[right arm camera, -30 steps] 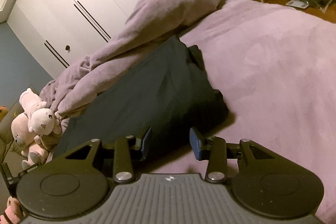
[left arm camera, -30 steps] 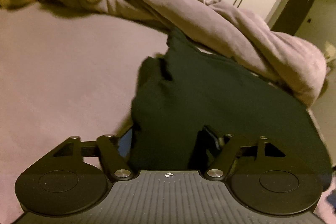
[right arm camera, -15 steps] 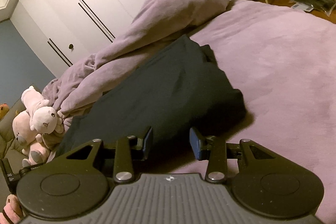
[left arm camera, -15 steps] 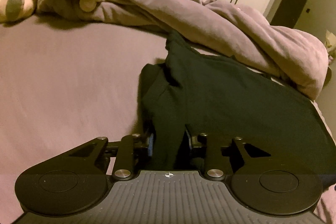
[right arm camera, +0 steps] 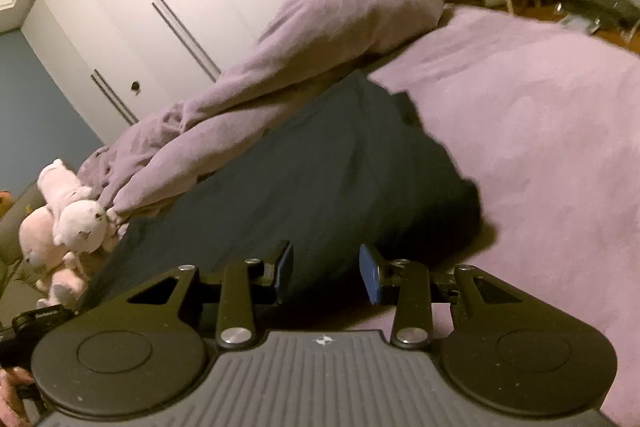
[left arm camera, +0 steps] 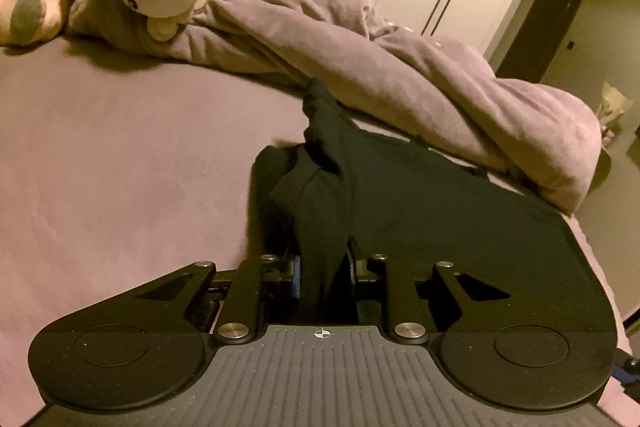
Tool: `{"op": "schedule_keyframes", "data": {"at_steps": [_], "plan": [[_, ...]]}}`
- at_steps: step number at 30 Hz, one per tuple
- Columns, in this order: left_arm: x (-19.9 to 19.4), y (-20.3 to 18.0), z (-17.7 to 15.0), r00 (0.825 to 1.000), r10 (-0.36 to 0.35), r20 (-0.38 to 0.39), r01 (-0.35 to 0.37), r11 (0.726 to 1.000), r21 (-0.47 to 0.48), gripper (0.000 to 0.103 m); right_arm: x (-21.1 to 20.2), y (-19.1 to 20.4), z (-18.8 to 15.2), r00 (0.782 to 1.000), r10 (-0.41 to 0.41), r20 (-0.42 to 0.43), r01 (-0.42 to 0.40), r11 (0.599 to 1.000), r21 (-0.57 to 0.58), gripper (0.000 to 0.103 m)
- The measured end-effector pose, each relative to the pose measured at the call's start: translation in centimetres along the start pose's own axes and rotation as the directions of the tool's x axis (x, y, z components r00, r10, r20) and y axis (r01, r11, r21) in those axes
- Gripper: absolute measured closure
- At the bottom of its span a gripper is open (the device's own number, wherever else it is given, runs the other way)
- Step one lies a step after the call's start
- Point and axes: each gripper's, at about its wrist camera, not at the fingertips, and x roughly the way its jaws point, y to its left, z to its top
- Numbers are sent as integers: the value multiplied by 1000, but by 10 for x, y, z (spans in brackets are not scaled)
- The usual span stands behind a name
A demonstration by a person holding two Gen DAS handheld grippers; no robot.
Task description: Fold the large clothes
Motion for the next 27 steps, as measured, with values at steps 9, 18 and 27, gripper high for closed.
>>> {"op": "schedule_keyframes", "data": {"at_steps": [9,18,27], "plan": [[11,6,-5,1000,22,-18,-22,1000,0,80,11,27,-5,1000,-5,-29,2,994,-111,67],[7,11,-12,996,84,-13,-83,996,37,57,24,54,-9,999,17,-41,-24,987,-157,70],[-20,49,-28,995,66,-68,-73,992,-107,43,35,79,-16,997,43,-61,-55,976,-209,72]]}}
